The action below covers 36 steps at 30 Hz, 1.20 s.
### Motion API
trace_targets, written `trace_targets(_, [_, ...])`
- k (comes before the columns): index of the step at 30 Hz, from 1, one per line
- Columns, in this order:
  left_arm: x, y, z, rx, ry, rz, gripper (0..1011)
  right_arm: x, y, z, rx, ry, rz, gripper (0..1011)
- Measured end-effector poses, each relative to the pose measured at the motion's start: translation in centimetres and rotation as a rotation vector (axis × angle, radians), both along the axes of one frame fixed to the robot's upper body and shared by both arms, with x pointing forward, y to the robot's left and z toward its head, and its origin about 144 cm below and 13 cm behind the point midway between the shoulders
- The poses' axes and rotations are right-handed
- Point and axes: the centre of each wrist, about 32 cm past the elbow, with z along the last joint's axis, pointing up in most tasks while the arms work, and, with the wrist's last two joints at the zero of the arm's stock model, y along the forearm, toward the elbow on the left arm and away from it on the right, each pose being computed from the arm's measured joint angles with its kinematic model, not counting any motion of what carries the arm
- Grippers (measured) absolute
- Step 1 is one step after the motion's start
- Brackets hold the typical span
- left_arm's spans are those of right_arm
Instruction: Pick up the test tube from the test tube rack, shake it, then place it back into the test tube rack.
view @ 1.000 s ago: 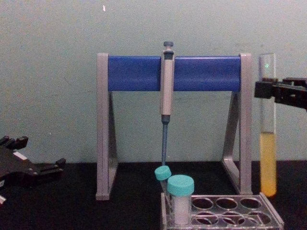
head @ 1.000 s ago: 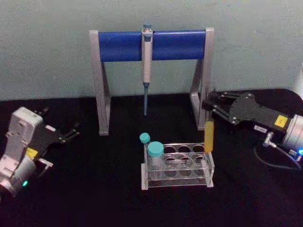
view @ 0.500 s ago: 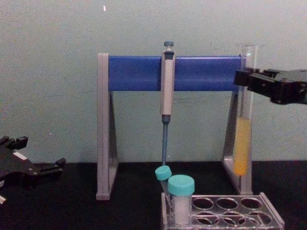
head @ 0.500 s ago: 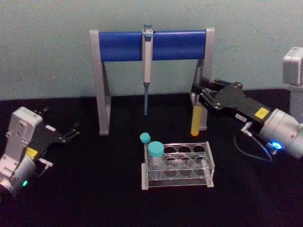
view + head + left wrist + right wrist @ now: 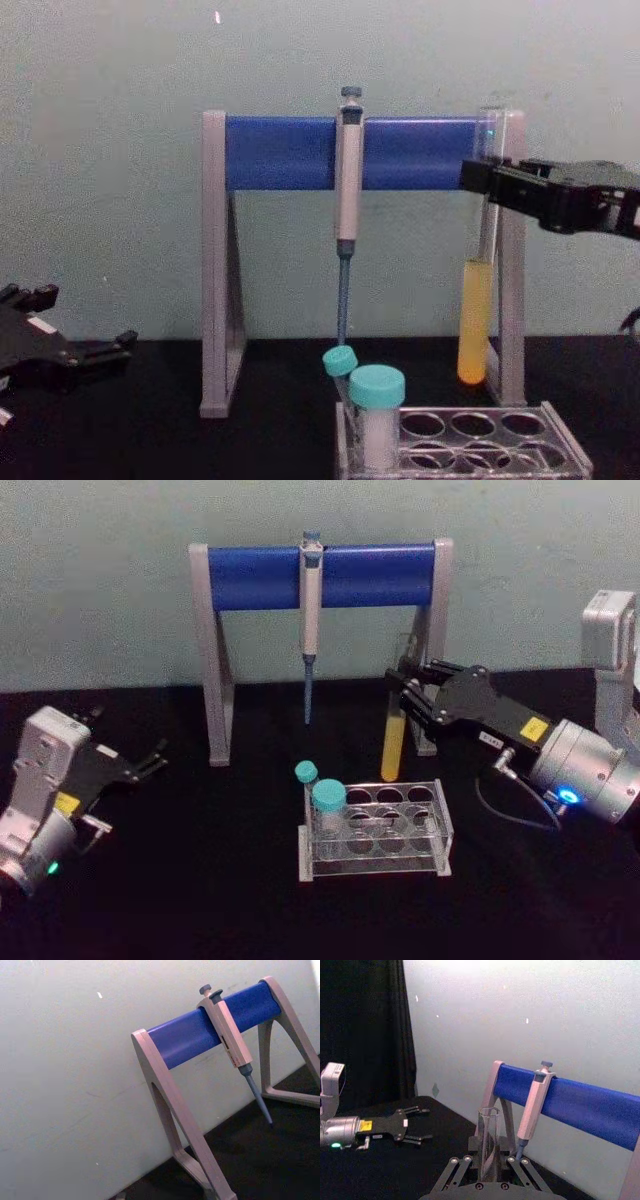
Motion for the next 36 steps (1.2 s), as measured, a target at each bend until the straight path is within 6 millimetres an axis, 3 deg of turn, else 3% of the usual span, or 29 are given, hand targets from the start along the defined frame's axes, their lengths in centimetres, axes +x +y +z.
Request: trace_targets(36, [0.0,0.0,0.0,0.000,0.000,0.000,1001,1.0,0.3,-2.3,-0.053,0.060,-0.013,233])
